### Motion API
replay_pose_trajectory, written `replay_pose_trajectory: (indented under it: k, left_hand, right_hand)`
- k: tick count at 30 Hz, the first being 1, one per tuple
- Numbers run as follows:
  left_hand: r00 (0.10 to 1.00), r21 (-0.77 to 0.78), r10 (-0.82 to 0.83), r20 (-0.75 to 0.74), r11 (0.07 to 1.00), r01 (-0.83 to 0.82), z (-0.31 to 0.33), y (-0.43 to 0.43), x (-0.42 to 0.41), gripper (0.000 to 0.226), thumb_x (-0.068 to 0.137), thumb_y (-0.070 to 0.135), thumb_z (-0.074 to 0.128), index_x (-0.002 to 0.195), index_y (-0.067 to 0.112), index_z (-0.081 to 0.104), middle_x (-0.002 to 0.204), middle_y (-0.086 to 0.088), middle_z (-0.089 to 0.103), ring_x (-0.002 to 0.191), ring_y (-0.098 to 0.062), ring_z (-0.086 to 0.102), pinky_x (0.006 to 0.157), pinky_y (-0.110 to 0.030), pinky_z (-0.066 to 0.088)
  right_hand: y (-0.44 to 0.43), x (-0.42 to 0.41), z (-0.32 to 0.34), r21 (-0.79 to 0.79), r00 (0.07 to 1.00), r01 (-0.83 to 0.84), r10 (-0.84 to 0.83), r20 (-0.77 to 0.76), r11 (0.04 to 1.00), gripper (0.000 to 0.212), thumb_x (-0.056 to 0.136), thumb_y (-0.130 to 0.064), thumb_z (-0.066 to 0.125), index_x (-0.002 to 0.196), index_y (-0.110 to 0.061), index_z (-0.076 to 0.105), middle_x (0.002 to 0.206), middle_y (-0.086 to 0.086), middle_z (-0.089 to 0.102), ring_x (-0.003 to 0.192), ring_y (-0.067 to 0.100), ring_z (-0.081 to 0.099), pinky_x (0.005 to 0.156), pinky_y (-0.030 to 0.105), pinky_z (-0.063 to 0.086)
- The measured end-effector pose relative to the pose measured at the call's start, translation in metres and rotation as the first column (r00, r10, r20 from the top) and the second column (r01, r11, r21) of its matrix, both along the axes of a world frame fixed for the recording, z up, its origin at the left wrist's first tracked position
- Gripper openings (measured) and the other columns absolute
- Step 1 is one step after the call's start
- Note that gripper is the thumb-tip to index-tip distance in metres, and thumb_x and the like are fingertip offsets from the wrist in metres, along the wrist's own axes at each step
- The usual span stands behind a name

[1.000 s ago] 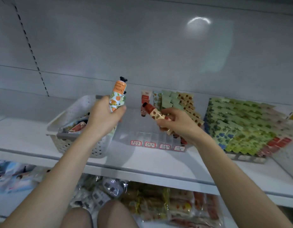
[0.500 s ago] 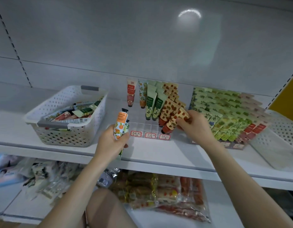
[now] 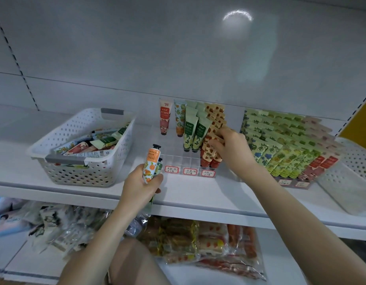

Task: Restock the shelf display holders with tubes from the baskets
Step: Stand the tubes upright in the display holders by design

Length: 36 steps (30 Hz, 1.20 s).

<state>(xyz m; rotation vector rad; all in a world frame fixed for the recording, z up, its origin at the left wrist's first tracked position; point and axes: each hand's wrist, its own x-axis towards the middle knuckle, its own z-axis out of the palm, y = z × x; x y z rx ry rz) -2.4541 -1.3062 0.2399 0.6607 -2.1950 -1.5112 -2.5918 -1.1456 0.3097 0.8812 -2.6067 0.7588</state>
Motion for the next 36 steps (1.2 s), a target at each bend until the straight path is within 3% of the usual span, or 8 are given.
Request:
replay_pose_trajectory:
  k: [4, 7, 14, 18, 22, 27, 32, 36]
  left_hand:
    - [1.000, 0.008, -0.005, 0.019, 1.000, 0.005, -0.003, 0.000, -0.002, 0.010, 0.090, 0.018, 0.057, 0.099, 0.014, 0.054, 0.083, -0.004, 0.063, 0.061, -0.005, 0.060, 0.048, -0.007, 0.038]
    - [1.000, 0.018, -0.010, 0.019, 1.000, 0.010, -0.005, 0.000, -0.004, 0.011, 0.091, 0.018, 0.057, 0.100, 0.014, 0.054, 0.083, -0.003, 0.063, 0.060, -0.004, 0.060, 0.049, -0.008, 0.039]
    - [1.000, 0.009, -0.023, 0.019, 1.000, 0.023, -0.007, 0.002, -0.009, 0.011, 0.090, 0.018, 0.057, 0.100, 0.015, 0.054, 0.084, -0.004, 0.063, 0.060, -0.003, 0.060, 0.047, -0.004, 0.039]
    - [1.000, 0.015, -0.021, 0.020, 1.000, 0.021, -0.007, 0.001, -0.007, 0.011, 0.090, 0.017, 0.058, 0.100, 0.015, 0.055, 0.084, -0.004, 0.063, 0.060, -0.004, 0.060, 0.049, -0.008, 0.039]
    - [0.999, 0.022, -0.022, 0.025, 1.000, 0.021, -0.007, 0.000, -0.007, 0.013, 0.089, 0.016, 0.058, 0.102, 0.013, 0.056, 0.083, -0.004, 0.063, 0.061, -0.005, 0.061, 0.053, -0.013, 0.039]
    - [0.999, 0.029, -0.020, 0.030, 0.999, 0.019, -0.003, 0.000, -0.006, 0.014, 0.090, 0.018, 0.057, 0.103, 0.014, 0.055, 0.085, -0.003, 0.064, 0.065, -0.005, 0.060, 0.053, -0.012, 0.038]
    - [0.999, 0.027, -0.021, 0.032, 0.999, 0.020, -0.002, 0.000, -0.006, 0.013, 0.090, 0.018, 0.057, 0.103, 0.016, 0.055, 0.084, -0.002, 0.064, 0.062, -0.002, 0.060, 0.047, -0.006, 0.038]
    - [0.999, 0.028, -0.028, 0.043, 0.999, 0.026, -0.001, 0.001, -0.006, 0.015, 0.091, 0.020, 0.057, 0.105, 0.017, 0.054, 0.087, -0.002, 0.064, 0.065, -0.003, 0.060, 0.048, -0.007, 0.037]
  right_hand:
    - [-0.004, -0.006, -0.002, 0.004, 1.000, 0.013, -0.013, -0.023, 1.000, 0.024, 0.092, -0.015, 0.056, 0.097, 0.008, 0.061, 0.094, 0.020, 0.062, 0.069, 0.036, 0.060, 0.071, 0.047, 0.051]
    - [-0.008, -0.008, -0.002, 0.031, 0.999, 0.032, -0.031, -0.035, 0.999, 0.024, 0.092, -0.015, 0.056, 0.097, 0.008, 0.062, 0.094, 0.020, 0.064, 0.074, 0.036, 0.061, 0.073, 0.046, 0.050]
    - [-0.008, -0.011, -0.004, 0.086, 0.993, 0.069, -0.061, -0.098, 0.994, 0.025, 0.093, -0.019, 0.054, 0.099, 0.003, 0.065, 0.094, 0.018, 0.063, 0.084, 0.034, 0.060, 0.069, 0.037, 0.049]
    - [-0.008, -0.004, -0.006, 0.111, 0.984, 0.066, -0.047, -0.170, 0.992, 0.027, 0.095, -0.024, 0.052, 0.111, -0.007, 0.065, 0.105, 0.015, 0.060, 0.089, 0.033, 0.059, 0.064, 0.028, 0.037]
    - [-0.009, -0.001, -0.004, 0.130, 0.979, 0.092, -0.066, -0.192, 0.987, 0.029, 0.096, -0.026, 0.049, 0.117, -0.012, 0.063, 0.117, 0.009, 0.057, 0.097, 0.031, 0.058, 0.065, 0.026, 0.034]
    - [-0.007, -0.003, -0.002, 0.151, 0.977, 0.098, -0.066, -0.202, 0.984, 0.030, 0.097, -0.027, 0.047, 0.117, -0.012, 0.063, 0.117, 0.008, 0.057, 0.096, 0.030, 0.059, 0.067, 0.029, 0.039]
    - [-0.005, 0.001, -0.002, 0.076, 0.980, 0.090, -0.075, -0.182, 0.993, 0.033, 0.094, -0.026, 0.052, 0.123, -0.010, 0.056, 0.123, 0.011, 0.053, 0.097, 0.035, 0.059, 0.072, 0.036, 0.046]
    - [-0.003, -0.001, -0.002, 0.007, 0.979, 0.062, -0.059, -0.195, 0.998, 0.024, 0.094, -0.023, 0.052, 0.109, -0.006, 0.062, 0.115, 0.012, 0.055, 0.087, 0.035, 0.060, 0.068, 0.035, 0.046]
